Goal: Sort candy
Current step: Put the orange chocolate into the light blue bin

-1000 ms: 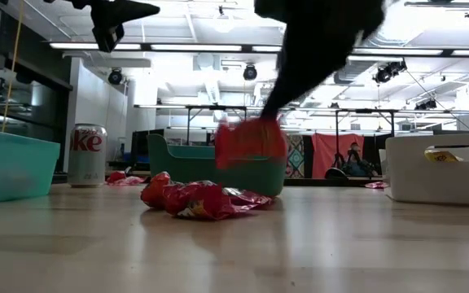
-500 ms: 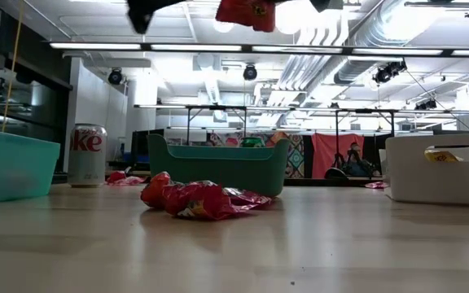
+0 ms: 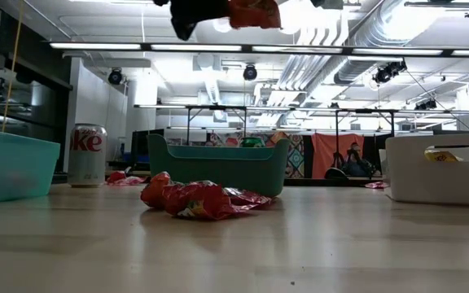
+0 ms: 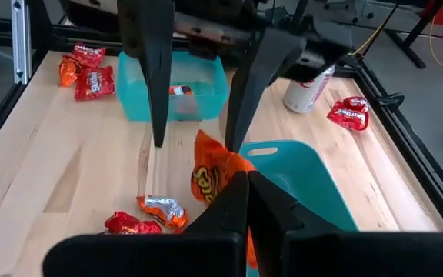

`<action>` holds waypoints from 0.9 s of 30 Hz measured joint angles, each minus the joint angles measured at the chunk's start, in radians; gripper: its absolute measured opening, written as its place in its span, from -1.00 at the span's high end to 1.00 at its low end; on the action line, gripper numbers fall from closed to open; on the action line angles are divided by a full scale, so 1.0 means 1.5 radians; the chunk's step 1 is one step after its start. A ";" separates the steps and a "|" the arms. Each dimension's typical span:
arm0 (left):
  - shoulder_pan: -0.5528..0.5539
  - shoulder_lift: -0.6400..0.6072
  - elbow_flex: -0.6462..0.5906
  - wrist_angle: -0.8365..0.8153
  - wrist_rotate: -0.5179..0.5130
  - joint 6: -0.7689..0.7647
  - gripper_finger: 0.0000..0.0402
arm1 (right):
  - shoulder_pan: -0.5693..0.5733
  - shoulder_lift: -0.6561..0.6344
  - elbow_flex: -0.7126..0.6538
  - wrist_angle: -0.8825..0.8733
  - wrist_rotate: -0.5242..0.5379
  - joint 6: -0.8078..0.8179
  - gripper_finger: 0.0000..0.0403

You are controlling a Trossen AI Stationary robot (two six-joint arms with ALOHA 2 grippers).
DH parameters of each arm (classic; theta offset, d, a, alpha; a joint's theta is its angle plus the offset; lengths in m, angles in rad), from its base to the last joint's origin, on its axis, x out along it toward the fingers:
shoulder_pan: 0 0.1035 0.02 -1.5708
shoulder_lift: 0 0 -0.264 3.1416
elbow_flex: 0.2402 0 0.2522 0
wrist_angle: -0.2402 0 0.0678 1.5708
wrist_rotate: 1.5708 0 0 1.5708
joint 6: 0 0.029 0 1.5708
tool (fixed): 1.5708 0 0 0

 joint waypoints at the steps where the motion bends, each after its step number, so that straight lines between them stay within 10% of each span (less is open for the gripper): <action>1: 0.000 0.004 0.002 0.001 0.000 0.000 0.10 | 0.000 0.000 0.000 0.000 0.000 0.000 1.00; 21: 0.026 0.019 0.004 0.014 -0.019 0.002 0.11 | 0.011 0.000 -0.001 0.069 -0.023 -0.010 1.00; 27: 0.028 0.012 0.003 -0.001 -0.019 0.006 0.50 | 0.011 0.000 -0.001 0.069 -0.023 -0.010 1.00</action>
